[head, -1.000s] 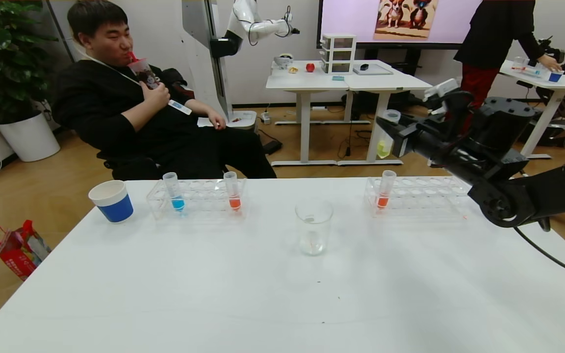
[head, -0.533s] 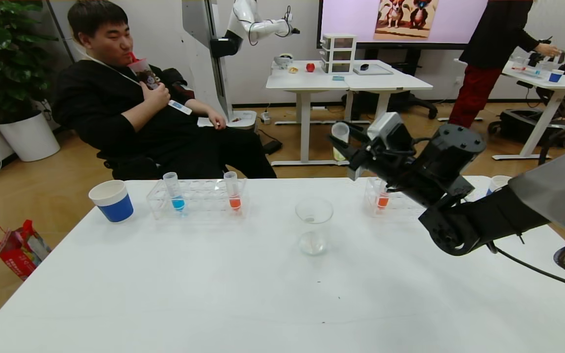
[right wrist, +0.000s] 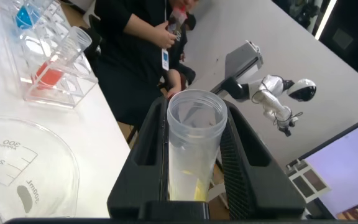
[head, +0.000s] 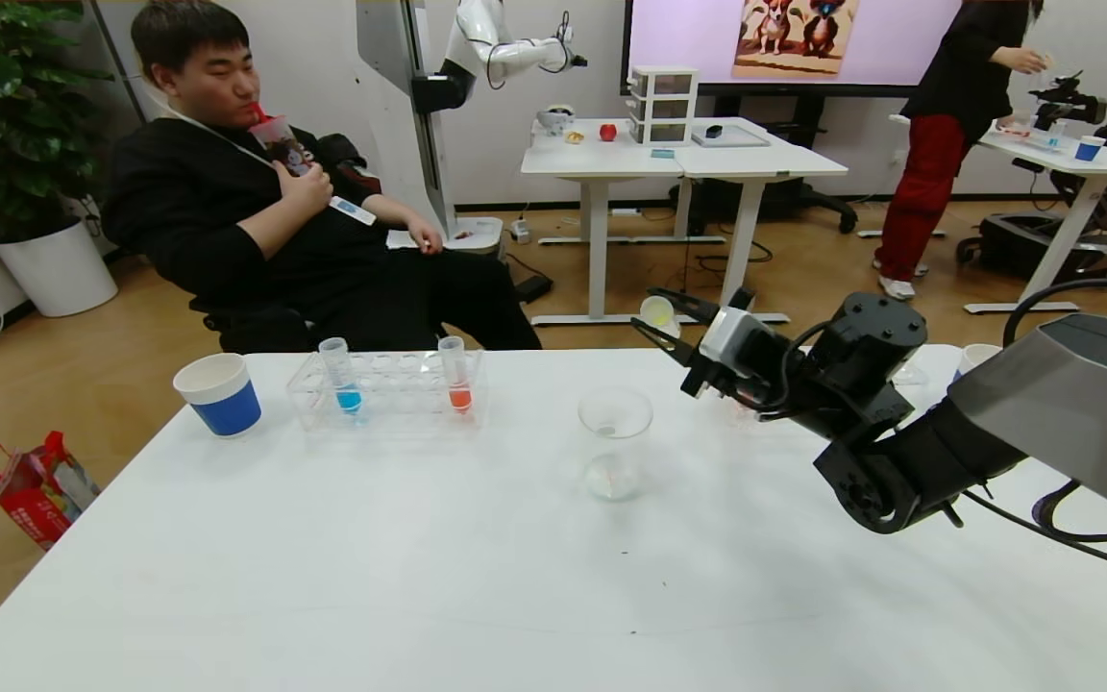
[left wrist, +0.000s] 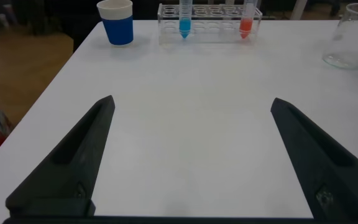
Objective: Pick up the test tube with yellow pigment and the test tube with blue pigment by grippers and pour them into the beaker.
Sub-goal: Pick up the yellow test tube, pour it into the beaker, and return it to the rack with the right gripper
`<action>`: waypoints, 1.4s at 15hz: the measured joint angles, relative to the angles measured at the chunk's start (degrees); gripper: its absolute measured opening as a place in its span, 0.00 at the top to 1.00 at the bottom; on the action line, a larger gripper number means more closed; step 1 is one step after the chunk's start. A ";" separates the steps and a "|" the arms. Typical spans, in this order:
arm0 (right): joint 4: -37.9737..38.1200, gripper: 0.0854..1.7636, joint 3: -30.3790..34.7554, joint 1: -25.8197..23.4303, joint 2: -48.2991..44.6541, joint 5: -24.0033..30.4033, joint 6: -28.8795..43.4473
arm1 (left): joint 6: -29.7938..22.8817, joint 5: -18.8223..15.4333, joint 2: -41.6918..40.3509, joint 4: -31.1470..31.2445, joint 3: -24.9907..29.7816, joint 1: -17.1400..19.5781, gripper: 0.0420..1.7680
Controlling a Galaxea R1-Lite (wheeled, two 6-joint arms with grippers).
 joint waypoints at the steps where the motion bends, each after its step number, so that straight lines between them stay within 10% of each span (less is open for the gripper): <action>1: -0.61 0.75 0.13 0.01 0.24 0.11 -1.05 | 0.00 0.00 0.00 0.00 0.00 0.00 0.01; 21: -4.05 0.75 -2.40 0.23 4.17 17.97 -23.38 | 0.00 0.00 0.00 0.00 0.00 0.00 0.01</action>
